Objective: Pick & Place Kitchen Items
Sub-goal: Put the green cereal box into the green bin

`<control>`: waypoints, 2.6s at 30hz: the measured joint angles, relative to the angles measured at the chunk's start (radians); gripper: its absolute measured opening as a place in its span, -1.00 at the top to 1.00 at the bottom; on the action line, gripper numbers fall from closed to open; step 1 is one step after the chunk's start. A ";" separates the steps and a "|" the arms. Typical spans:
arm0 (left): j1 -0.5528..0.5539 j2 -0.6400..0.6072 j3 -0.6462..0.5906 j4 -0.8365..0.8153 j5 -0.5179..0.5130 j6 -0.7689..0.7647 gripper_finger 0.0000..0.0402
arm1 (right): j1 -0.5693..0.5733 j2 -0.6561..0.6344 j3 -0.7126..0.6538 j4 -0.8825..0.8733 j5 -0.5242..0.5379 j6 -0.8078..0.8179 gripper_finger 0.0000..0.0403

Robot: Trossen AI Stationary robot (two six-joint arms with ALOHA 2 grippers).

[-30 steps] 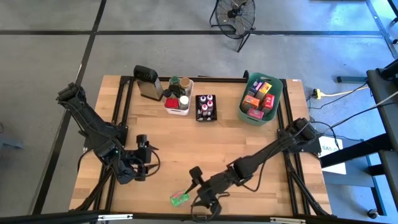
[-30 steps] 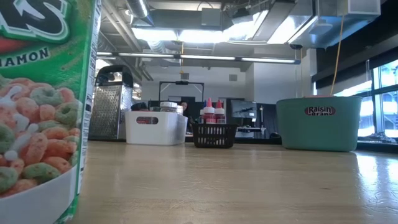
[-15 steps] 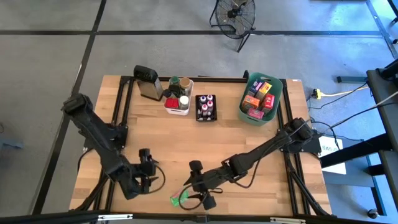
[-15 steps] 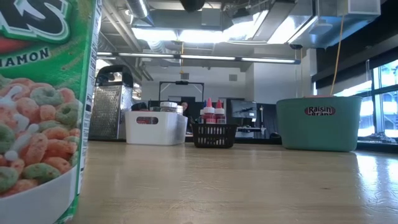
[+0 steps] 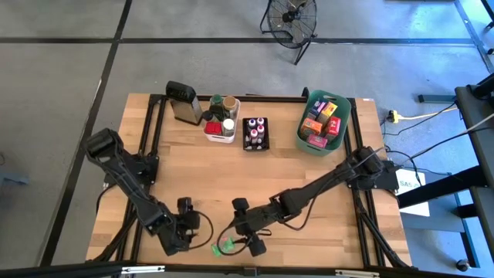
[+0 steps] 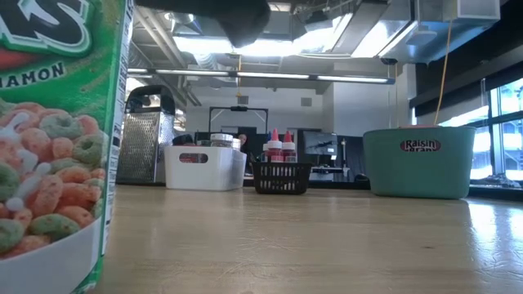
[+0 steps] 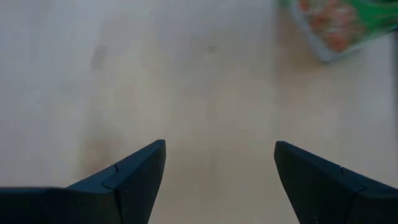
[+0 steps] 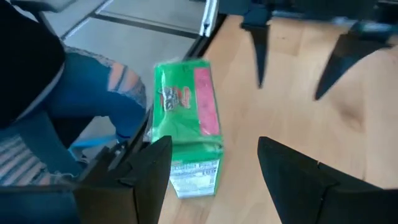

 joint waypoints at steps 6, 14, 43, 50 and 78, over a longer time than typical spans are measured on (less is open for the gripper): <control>-0.002 0.004 0.000 0.142 0.027 -0.028 -0.47 | -0.003 0.004 0.000 0.002 -0.010 0.000 -0.20; -0.002 0.005 0.000 0.251 0.013 -0.029 -0.47 | -0.001 0.003 0.001 -0.051 -0.015 0.088 -0.20; -0.014 0.005 0.000 0.247 0.016 -0.002 -0.47 | 0.026 0.004 0.000 -0.015 -0.007 0.137 -0.23; -0.014 0.005 0.000 0.248 0.016 -0.002 -0.47 | 0.029 0.004 0.000 -0.005 -0.061 0.148 -0.49; -0.016 0.005 0.001 0.257 -0.002 -0.019 -0.47 | 0.026 0.004 0.000 -0.039 -0.010 0.090 -0.54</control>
